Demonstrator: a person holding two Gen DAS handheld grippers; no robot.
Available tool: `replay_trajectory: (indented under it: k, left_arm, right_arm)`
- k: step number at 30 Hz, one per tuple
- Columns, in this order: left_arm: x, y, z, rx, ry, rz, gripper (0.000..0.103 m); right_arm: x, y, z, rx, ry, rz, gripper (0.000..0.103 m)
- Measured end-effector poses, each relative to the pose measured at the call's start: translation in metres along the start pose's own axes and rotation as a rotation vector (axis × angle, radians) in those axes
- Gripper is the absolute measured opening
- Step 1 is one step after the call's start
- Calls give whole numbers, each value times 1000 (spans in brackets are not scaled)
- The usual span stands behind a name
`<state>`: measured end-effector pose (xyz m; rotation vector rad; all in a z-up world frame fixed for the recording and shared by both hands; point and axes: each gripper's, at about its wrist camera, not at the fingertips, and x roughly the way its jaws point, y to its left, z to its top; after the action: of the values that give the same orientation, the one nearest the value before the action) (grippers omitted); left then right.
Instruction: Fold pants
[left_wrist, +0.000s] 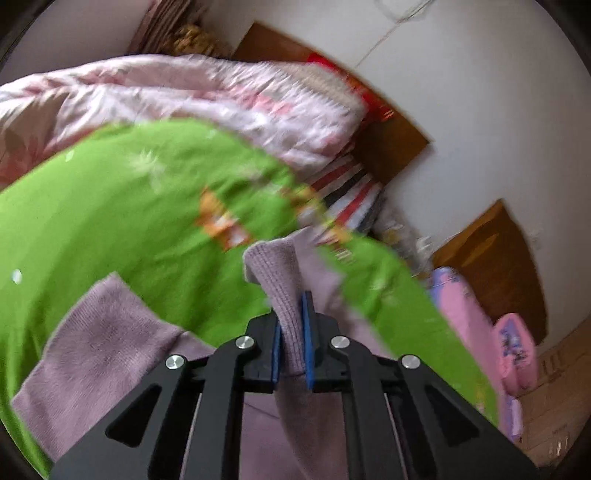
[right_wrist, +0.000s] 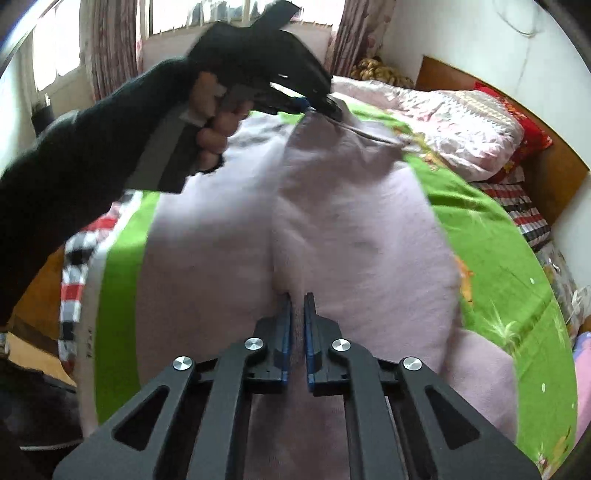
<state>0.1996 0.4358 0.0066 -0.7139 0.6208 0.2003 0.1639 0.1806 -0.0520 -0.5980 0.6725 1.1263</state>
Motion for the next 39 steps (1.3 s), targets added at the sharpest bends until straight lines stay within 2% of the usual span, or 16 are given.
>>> replay_trajectory:
  k: [4,8,11,14,17,18,21,22,24,25,26,28,30,32,35,39]
  left_arm:
    - [-53,-27,11,91,-74,-35,9]
    - [-101,-18,13,92,-119,5,9]
    - [-122,19,1,34,-124,66,10]
    - [-109,77,-23,-73,-85,168,8]
    - [-88,135,-50,-220,-24,166,7]
    - [-86,144,-55,-233,-23,166,7]
    - [-95,155,-64,-267,-67,91,9]
    - [-99,153,-64,-265,-84,86,9]
    - [-110,147,-64,-256,-123,70,16]
    - [-115,144,-65,-256,-137,67,29]
    - [-121,138,-66,-259,-155,75,44]
    - [-132,127,-72,-246,-185,81,53]
    - [-136,108,-83,-204,-178,63,57]
    - [-134,86,-98,-153,-140,36,62]
    - [-117,47,-125,-57,-40,-42,65]
    - [-91,-4,-162,77,104,-120,65]
  right_arm:
    - [-31,-1,12,18,-72,60,6]
    - [-49,23,22,1,-117,153,6]
    - [-39,49,23,-33,-106,202,6]
    - [-3,74,17,-75,-27,203,6]
    - [23,87,6,-106,43,179,5]
    - [23,89,4,-115,36,169,5]
    - [14,86,8,-123,26,155,6]
    - [8,86,8,-128,9,149,9]
    - [-5,79,8,-110,-18,162,32]
    - [-13,75,7,-95,-32,165,62]
    - [-24,66,3,-72,-62,164,71]
    - [-44,48,-11,-30,-83,166,69]
    - [-56,32,-26,12,-69,132,60]
    - [-70,10,-54,84,-28,93,47]
    - [-90,4,-88,111,27,52,39]
    - [-107,28,-113,99,40,72,32]
